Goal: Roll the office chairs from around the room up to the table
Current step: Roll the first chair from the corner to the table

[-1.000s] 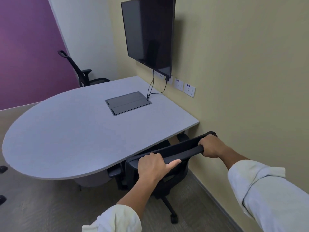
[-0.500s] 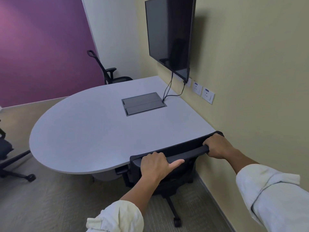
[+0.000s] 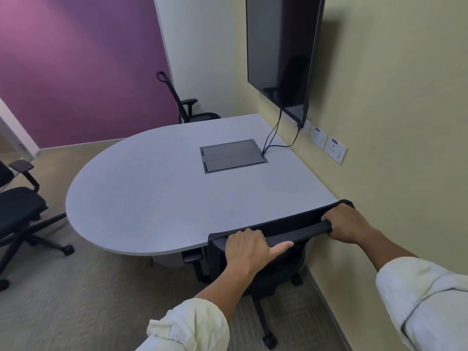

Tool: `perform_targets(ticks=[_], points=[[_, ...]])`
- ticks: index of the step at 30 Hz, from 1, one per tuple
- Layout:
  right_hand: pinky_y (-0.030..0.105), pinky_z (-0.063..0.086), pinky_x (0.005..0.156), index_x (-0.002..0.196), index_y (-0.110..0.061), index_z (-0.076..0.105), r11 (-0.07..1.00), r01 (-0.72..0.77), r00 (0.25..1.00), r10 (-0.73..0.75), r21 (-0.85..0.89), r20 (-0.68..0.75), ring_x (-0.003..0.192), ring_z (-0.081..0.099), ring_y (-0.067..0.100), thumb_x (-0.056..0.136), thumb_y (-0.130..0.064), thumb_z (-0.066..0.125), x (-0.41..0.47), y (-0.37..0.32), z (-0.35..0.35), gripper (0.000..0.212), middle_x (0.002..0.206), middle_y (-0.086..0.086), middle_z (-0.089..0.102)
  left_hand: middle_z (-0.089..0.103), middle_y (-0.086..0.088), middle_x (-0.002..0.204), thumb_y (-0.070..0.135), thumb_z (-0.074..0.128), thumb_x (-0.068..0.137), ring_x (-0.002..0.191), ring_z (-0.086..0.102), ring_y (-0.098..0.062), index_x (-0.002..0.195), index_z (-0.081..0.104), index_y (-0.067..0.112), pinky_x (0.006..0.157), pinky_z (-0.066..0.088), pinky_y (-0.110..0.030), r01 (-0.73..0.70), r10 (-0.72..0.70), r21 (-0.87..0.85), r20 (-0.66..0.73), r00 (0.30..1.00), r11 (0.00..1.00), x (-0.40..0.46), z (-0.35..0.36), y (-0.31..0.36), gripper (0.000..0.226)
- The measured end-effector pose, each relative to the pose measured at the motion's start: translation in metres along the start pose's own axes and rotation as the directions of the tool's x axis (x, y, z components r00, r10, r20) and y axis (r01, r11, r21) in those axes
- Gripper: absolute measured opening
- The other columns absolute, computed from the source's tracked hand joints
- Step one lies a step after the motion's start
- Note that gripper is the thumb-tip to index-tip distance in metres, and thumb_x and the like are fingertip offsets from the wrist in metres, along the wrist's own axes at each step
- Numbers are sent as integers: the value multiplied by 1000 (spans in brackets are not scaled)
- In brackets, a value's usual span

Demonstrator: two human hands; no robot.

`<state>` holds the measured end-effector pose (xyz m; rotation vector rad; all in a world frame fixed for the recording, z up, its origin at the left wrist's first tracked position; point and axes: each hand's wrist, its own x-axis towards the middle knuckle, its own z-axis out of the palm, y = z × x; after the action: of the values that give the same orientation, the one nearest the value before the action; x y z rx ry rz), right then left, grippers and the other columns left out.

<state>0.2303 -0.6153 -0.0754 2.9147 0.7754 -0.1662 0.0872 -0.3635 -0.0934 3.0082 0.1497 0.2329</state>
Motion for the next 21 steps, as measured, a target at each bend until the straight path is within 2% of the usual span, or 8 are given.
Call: perform_targets(ticks=[4, 7, 10, 12, 14, 16, 18, 21], points=[[28, 35, 61, 57, -30, 46, 1000, 10, 1000, -9, -20, 19, 71, 51, 14, 75, -19, 62, -1, 0, 1, 27, 62, -11, 53, 44, 3, 41, 104, 9, 64, 38, 47, -17, 45, 42, 18, 43, 36, -30, 7, -7, -31, -15, 1000, 999, -2, -3, 0, 94], [27, 37, 64, 61, -33, 49, 1000, 22, 995, -20, -16, 102, 75, 55, 14, 77, -26, 63, -4, -6, -9, 23, 66, -11, 56, 47, 3, 44, 106, 12, 60, 42, 49, -17, 48, 45, 18, 46, 36, -31, 19, -17, -77, 16, 1000, 997, -6, -7, -2, 95], [29, 36, 64, 68, -35, 53, 997, 71, 977, -67, -10, 202, 70, 54, 11, 80, -47, 65, -9, -17, -21, 21, 69, -12, 57, 54, 4, 53, 107, 15, 55, 49, 54, -17, 56, 52, 18, 50, 38, -30, 31, -12, -147, 128, 992, 989, -10, -12, -6, 97], [28, 34, 62, 72, -33, 57, 992, 125, 972, -130, 33, 198, 66, 55, 7, 78, -63, 62, -13, -26, -24, 31, 69, -10, 61, 60, 4, 65, 105, 19, 57, 60, 57, -17, 71, 58, 19, 54, 40, -32, -8, 47, -217, 176, 983, 976, -11, -14, -10, 96], [28, 36, 59, 71, -30, 58, 974, 184, 970, -201, 130, 138, 62, 56, 7, 74, -74, 60, -17, -39, -22, 44, 68, -7, 62, 65, 3, 86, 98, 32, 68, 76, 59, -17, 94, 60, 21, 63, 42, -34, -69, 133, -300, 197, 971, 951, -14, -17, -19, 86], [32, 39, 59, 71, -27, 57, 944, 280, 956, -291, 173, 41, 61, 55, 9, 75, -83, 56, -21, -56, -24, 56, 67, -6, 61, 64, 2, 105, 82, 48, 82, 91, 57, -16, 111, 59, 22, 73, 44, -34, -85, 170, -416, 171, 970, 905, -21, -24, -35, 68], [33, 41, 59, 69, -28, 53, 916, 340, 940, -324, 215, -105, 62, 53, 10, 77, -87, 48, -21, -65, -26, 59, 67, -7, 58, 61, 2, 109, 70, 51, 88, 96, 55, -14, 115, 58, 22, 80, 48, -34, -96, 161, -498, 89, 983, 862, -24, -30, -47, 56], [27, 39, 56, 67, -33, 49, 882, 400, 893, -315, 249, -321, 63, 52, 5, 79, -88, 35, -12, -83, -39, 58, 67, -12, 56, 61, 2, 110, 60, 51, 96, 99, 56, -13, 115, 59, 20, 86, 51, -35, -81, 65, -501, -49, 997, 862, -31, -45, -70, 45]])
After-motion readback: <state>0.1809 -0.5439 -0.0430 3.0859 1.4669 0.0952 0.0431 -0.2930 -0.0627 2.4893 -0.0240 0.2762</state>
